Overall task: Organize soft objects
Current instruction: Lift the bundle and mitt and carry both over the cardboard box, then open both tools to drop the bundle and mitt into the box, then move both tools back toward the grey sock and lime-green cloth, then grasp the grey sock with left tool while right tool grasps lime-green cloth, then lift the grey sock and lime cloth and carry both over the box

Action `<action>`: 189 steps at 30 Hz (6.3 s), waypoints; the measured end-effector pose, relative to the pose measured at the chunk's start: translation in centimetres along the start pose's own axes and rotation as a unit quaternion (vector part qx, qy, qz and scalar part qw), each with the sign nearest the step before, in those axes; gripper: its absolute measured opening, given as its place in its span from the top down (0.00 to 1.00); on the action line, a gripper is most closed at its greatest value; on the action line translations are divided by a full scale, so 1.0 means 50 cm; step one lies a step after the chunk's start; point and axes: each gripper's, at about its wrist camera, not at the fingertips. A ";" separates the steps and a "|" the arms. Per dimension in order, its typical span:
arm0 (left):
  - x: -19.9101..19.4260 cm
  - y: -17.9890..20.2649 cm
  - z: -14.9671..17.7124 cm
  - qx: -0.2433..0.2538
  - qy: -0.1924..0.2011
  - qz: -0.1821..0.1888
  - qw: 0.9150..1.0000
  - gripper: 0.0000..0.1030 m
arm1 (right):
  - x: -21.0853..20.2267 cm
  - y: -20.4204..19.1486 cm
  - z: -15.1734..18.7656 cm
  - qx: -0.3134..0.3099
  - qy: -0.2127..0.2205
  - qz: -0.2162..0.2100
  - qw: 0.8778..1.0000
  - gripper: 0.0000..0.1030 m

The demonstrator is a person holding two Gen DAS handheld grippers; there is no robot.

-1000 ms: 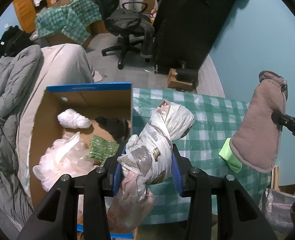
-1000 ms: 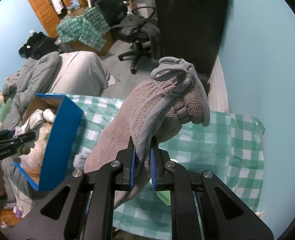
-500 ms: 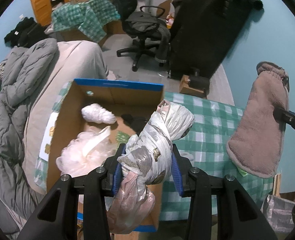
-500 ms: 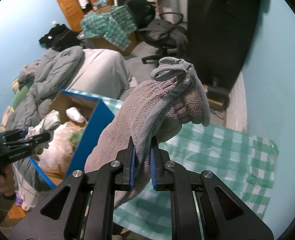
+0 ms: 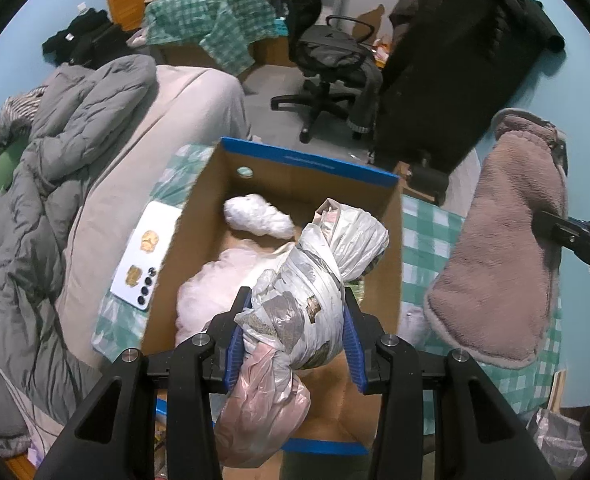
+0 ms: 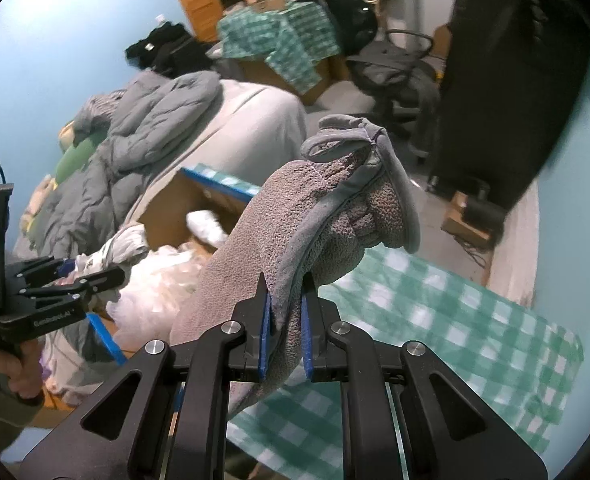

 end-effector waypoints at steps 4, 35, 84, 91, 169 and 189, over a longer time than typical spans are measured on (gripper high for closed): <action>0.008 -0.031 0.004 -0.017 -0.006 0.000 1.000 0.59 | 0.039 -0.033 -0.018 -0.017 -0.013 -0.013 1.000 0.90; 0.154 -0.081 -0.030 0.004 -0.057 -0.008 0.998 0.58 | 0.306 -0.118 -0.061 -0.053 -0.130 -0.031 0.990 0.90; 0.024 0.123 0.025 0.078 -0.029 0.010 0.996 0.25 | 0.111 0.039 0.048 0.029 -0.101 0.057 0.993 0.39; 0.013 0.220 0.051 0.127 -0.030 0.022 0.991 0.25 | 0.055 0.118 0.109 0.069 -0.099 0.075 0.990 0.39; 0.264 0.429 0.161 0.230 -0.118 -0.031 0.965 0.71 | 0.101 0.389 0.407 0.142 -0.158 0.133 0.968 0.92; 0.103 0.403 0.145 0.224 -0.060 0.015 0.973 0.76 | -0.021 0.342 0.349 0.150 -0.092 0.091 0.980 0.94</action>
Point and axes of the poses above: each gripper's, at about its wrist camera, not at the fingertips, and x roughly the way its jaws point, y to its right, z to its underside, and after that the axes turned 11 degrees about -z, right-handed
